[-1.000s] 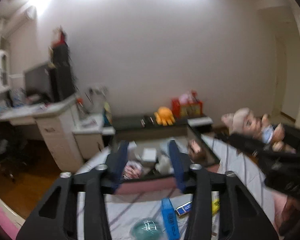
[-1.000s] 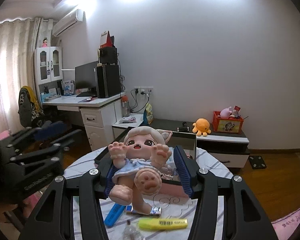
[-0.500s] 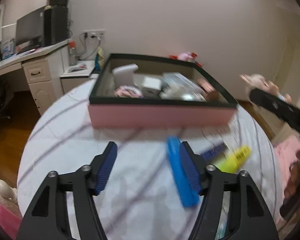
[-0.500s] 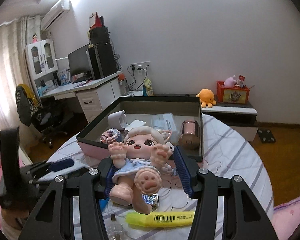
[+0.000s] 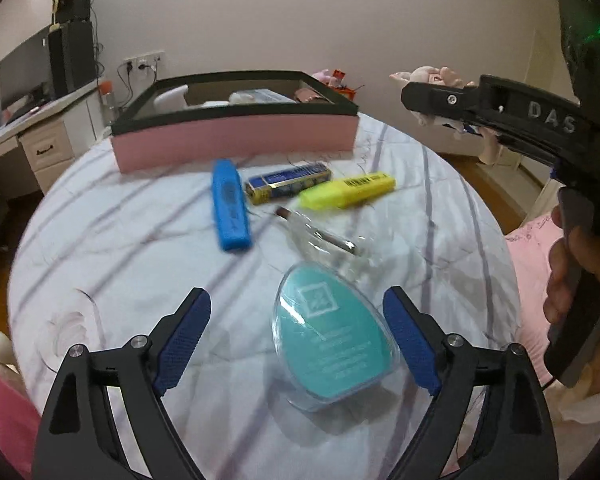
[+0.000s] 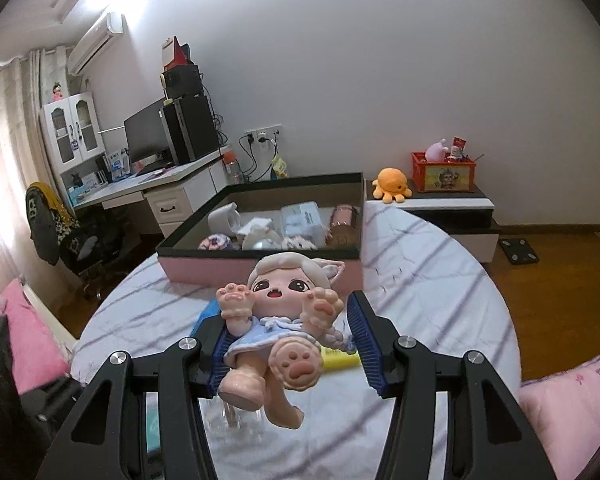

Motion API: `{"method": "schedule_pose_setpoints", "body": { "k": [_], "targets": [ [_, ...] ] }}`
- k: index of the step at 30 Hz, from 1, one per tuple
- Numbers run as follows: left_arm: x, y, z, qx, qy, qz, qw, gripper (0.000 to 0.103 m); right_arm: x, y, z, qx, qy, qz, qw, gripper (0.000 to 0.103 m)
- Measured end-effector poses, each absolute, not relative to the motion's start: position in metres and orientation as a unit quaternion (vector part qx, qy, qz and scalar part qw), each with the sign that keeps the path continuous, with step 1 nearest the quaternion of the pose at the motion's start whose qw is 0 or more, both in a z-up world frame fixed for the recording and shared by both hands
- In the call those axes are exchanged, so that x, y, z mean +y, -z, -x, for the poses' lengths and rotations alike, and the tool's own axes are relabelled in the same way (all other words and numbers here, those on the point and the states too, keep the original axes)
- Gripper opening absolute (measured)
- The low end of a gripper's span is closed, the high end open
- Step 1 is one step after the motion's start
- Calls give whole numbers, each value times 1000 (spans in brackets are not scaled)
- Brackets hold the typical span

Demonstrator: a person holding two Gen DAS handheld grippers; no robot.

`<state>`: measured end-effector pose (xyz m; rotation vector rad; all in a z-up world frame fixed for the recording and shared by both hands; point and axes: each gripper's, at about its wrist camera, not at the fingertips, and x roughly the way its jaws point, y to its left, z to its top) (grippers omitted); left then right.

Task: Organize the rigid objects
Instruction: 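Carry the brush case and doll into the pink box and release both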

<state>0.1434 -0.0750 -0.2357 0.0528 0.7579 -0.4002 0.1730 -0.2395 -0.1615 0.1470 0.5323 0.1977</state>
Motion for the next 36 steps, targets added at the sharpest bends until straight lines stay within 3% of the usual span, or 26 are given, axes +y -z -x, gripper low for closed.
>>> {"method": "schedule_pose_setpoints", "body": {
  "k": [6, 11, 13, 15, 27, 36],
  "targets": [
    [-77, 237, -140, 376, 198, -18, 905, 83, -240, 165, -165, 271, -102, -68, 955, 54],
    [-78, 246, -137, 384, 188, -34, 903, 85, -239, 164, -166, 268, -106, -71, 955, 54],
    [-76, 252, -141, 388, 176, -35, 904, 80, -239, 166, -165, 268, -106, -71, 955, 54],
    [-73, 249, -142, 378, 171, -39, 909, 57, -239, 166, -165, 268, -107, -70, 955, 54],
    [-52, 200, -171, 326, 163, -41, 930, 56, -228, 157, -180, 265, -114, -51, 956, 54],
    [-45, 152, -264, 292, 146, -59, 943, 57, -218, 137, -235, 260, -122, -26, 957, 54]
  ]
}}
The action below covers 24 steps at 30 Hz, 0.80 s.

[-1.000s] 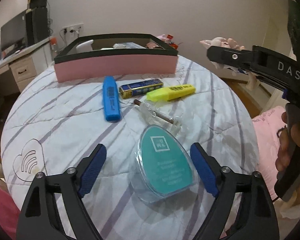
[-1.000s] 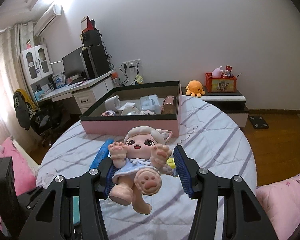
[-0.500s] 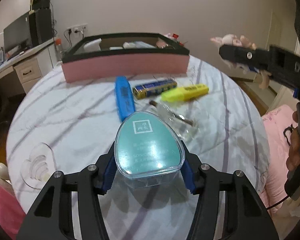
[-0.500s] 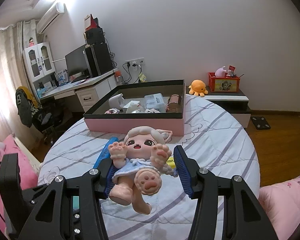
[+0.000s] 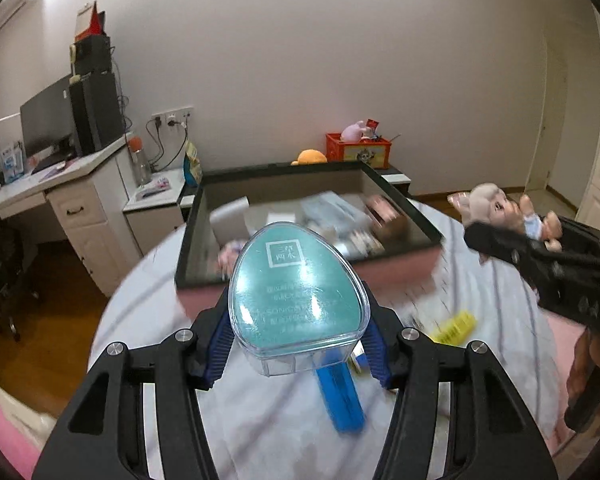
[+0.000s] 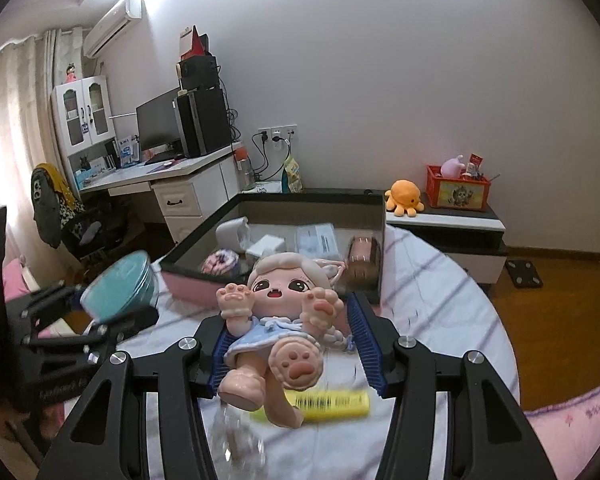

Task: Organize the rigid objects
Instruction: 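Carry the brush case and doll into the pink box and release both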

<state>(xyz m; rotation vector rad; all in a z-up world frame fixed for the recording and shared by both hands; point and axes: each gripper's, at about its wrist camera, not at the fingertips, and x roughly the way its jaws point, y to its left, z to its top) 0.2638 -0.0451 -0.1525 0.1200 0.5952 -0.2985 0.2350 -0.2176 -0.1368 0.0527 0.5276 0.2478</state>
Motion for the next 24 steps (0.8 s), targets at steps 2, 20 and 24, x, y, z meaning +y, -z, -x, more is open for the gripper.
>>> {"method": "schedule_pose_setpoints", "body": {
  "k": [2, 20, 24],
  "targets": [
    [-48, 148, -293, 298, 144, -67, 941, 57, -215, 133, -257, 265, -126, -20, 956, 54],
    [-101, 189, -493, 427, 145, -109, 886, 55, -221, 181, -448, 415, -80, 34, 905, 55],
    [-104, 193, -498, 435, 140, -109, 883, 57, -225, 187, -454, 429, -75, 29, 900, 55]
  ]
}}
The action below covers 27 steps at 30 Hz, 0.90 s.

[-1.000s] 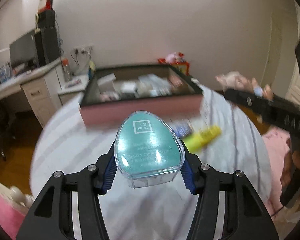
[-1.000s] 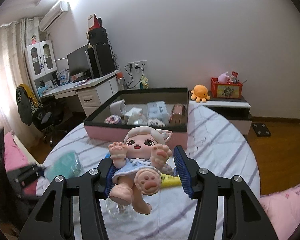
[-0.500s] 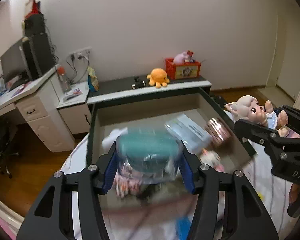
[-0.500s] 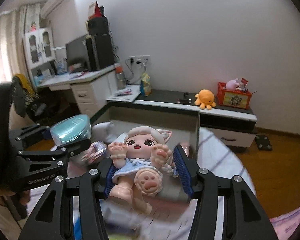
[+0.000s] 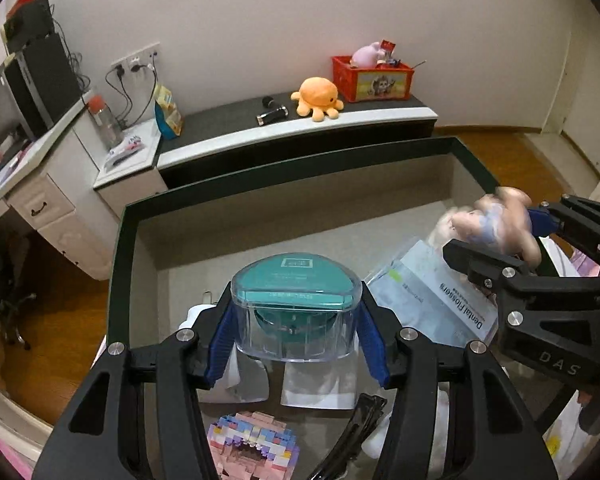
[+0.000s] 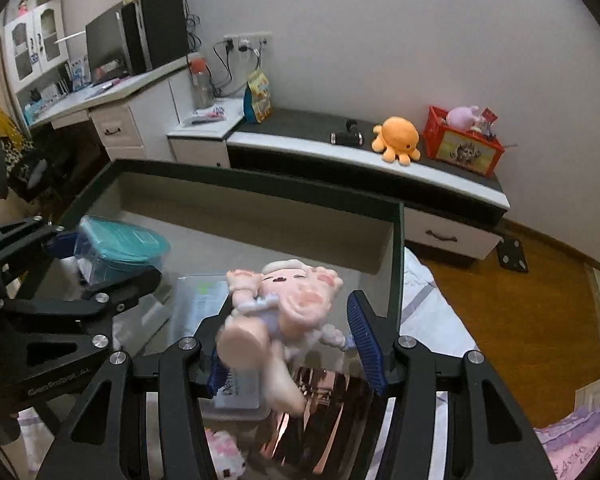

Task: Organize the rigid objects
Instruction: 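Carry the brush case and doll into the pink box and release both, then withdraw both tools from the pink box back over the table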

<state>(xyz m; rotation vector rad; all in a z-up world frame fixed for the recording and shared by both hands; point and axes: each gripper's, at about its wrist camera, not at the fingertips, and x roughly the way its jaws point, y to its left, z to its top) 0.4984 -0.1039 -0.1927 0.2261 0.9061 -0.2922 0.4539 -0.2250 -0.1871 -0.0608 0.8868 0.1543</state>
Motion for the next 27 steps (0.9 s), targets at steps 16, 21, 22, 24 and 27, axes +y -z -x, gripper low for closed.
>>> {"method": "schedule_pose_setpoints", "body": {
  "k": [16, 21, 22, 24, 27],
  "targets": [
    [-74, 126, -399, 315, 111, -107, 936, 103, -225, 124, -372, 341, -113, -9, 933, 80],
    [-54, 95, -333, 258, 86, -105, 956, 103, -212, 93, -307, 284, -120, 4, 951, 83],
    [-50, 90, -319, 246, 82, -101, 960, 103, -211, 89, -297, 276, -123, 4, 953, 84],
    [-41, 79, -288, 225, 78, -90, 967, 103, -207, 80, -267, 257, -122, 5, 959, 85],
    [-31, 66, -246, 192, 65, -80, 976, 103, -203, 72, -228, 225, -107, 16, 968, 96]
  ]
}}
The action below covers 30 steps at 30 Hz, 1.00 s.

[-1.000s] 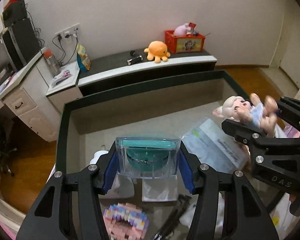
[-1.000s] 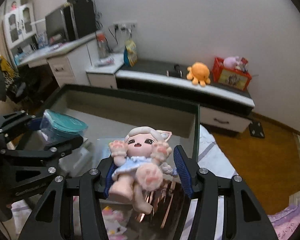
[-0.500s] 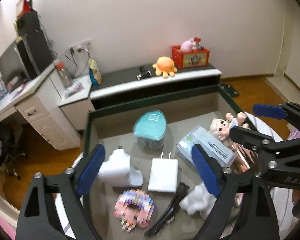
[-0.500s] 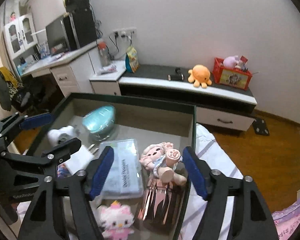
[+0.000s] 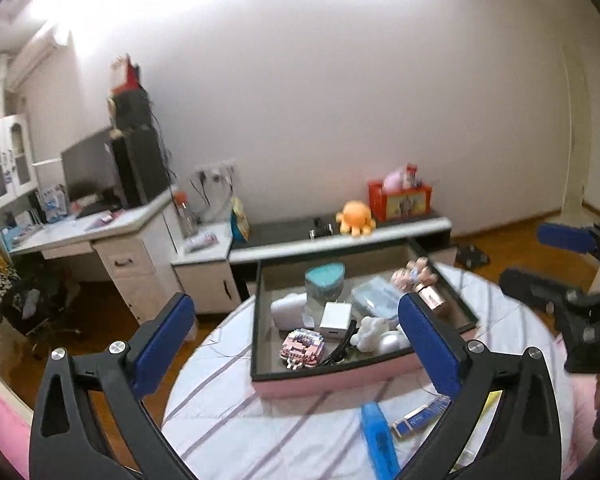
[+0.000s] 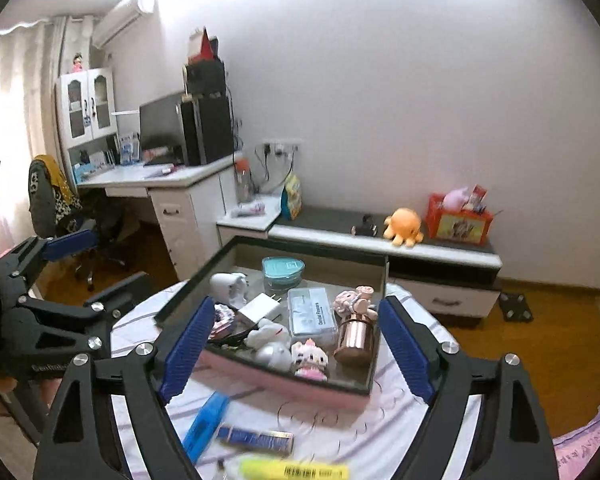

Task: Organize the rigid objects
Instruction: 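Withdraw both tools from the pink box back over the table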

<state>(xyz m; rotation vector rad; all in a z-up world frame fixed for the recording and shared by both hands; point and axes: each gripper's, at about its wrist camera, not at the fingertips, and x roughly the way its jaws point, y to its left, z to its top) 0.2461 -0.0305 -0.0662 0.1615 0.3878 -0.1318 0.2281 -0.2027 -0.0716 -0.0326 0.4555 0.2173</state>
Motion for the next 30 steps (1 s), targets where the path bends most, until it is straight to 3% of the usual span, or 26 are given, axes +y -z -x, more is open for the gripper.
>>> {"method": "schedule_pose_setpoints", "body": {
  "k": [1, 13, 30],
  "targets": [
    [-28, 63, -232, 184, 57, -79, 978, 103, -201, 69, -217, 216, -103, 17, 971, 103],
    [-23, 61, -106, 128, 74, -52, 988, 103, -196, 56, -89, 127, -54, -2, 990, 103],
    [-23, 60, -51, 99, 85, -52, 990, 103, -184, 61, -32, 91, -33, -12, 995, 103]
  ]
}}
